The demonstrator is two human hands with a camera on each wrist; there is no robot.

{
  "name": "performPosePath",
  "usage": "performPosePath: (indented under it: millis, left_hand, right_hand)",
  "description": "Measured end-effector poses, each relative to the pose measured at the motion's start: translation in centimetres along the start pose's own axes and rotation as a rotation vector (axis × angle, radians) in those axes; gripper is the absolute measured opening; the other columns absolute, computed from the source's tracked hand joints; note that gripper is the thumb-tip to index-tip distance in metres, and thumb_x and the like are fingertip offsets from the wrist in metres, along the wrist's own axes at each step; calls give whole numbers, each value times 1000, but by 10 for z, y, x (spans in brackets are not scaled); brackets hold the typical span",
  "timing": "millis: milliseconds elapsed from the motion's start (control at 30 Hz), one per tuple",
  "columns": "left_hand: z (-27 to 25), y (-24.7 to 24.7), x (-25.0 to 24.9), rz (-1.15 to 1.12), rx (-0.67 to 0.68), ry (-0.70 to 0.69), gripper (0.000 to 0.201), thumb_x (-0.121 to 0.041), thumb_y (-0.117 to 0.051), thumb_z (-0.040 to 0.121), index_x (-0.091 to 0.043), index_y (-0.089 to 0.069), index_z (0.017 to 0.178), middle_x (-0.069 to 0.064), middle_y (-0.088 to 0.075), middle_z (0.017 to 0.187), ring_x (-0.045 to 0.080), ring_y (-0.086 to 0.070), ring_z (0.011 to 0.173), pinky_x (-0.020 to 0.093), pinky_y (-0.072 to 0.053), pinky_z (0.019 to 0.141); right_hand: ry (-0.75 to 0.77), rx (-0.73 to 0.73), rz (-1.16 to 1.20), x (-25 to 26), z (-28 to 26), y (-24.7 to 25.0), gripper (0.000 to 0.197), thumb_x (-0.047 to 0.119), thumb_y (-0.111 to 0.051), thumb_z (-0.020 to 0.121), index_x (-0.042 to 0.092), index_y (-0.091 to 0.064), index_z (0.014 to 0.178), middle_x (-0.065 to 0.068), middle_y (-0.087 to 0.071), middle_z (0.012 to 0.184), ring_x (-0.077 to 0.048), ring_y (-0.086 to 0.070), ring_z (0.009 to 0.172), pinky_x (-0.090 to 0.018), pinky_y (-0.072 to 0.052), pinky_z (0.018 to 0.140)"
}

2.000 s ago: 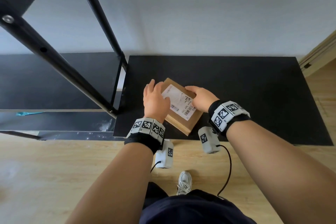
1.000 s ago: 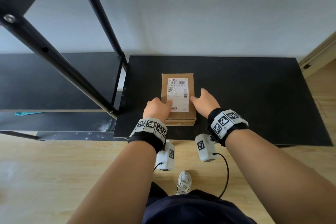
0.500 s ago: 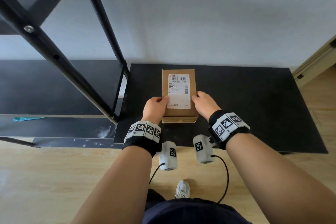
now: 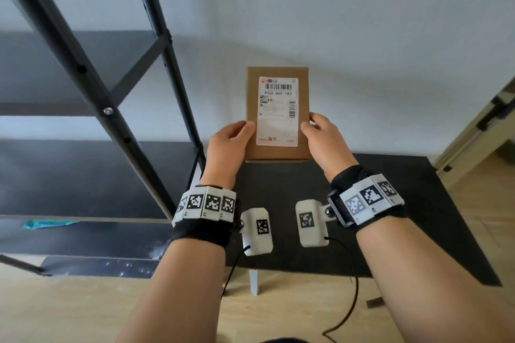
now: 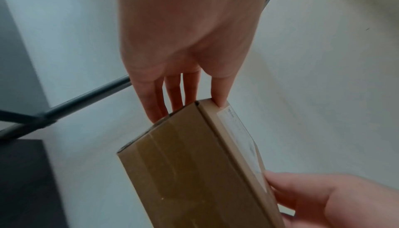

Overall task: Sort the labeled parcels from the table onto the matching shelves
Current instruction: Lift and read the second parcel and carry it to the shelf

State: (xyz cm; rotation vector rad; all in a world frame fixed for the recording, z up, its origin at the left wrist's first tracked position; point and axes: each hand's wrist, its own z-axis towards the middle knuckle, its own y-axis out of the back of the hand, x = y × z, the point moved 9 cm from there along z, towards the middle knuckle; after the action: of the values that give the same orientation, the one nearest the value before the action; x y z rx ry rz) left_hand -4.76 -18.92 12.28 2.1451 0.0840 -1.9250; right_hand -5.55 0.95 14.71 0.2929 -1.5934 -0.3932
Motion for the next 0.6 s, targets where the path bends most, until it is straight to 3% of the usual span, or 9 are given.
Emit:
performPosePath:
  millis: [67,133,300,400,467,600]
  left_hand:
    - [-2,1,-20,-34,11,-49,41,-38,-58,98,-19,-63,133,-3,-71,119,14,-66,109,28,-55,89]
    - [-3,4,-38,-72,2,-98,40,-36,-60,97,-18,-64,133,-3,-72,120,13,-67,110,31,-56,95]
    - [-9,7,-71,-115,-5,-196,39,-30,-64,94,-17,-66,132,-4,-73,120,12,-69,111,35,-54,101]
    - [-15,7,-85,-146,21,-241,39,-25,-65,95,-18,-66,133,-7,-74,118,7,-70,109,28,-55,98]
    - [-20,7,-92,-152,36,-272,38,-24,-65,95,-19,-66,132,-11,-75,114,1,-71,104,18,-56,89]
    - [-29,7,-103,-150,69,-322,37,-18,-65,95,-21,-67,132,-9,-76,113,-3,-71,100,5,-52,74]
  right_hand:
    - [52,-45,34,18,-1,12,38,24,-37,104,16,-53,138,0,-63,130,-15,-62,104,-24,-50,76]
    - [92,-72,69,32,-3,21,38,23,-40,102,17,-53,138,0,-63,130,-16,-62,110,-28,-52,85]
    - [132,-125,174,53,-9,41,42,15,-47,92,20,-53,133,3,-66,127,-17,-62,114,-39,-52,96]
    - [161,-156,229,63,-13,52,43,8,-49,90,20,-53,131,5,-64,127,-14,-61,115,-33,-50,95]
    - [184,-171,252,68,-16,56,43,5,-49,89,20,-52,129,4,-64,126,-13,-61,115,-30,-51,91]
    - [218,-176,302,73,-20,62,39,2,-51,89,19,-50,125,3,-65,121,-9,-62,110,-19,-51,74]
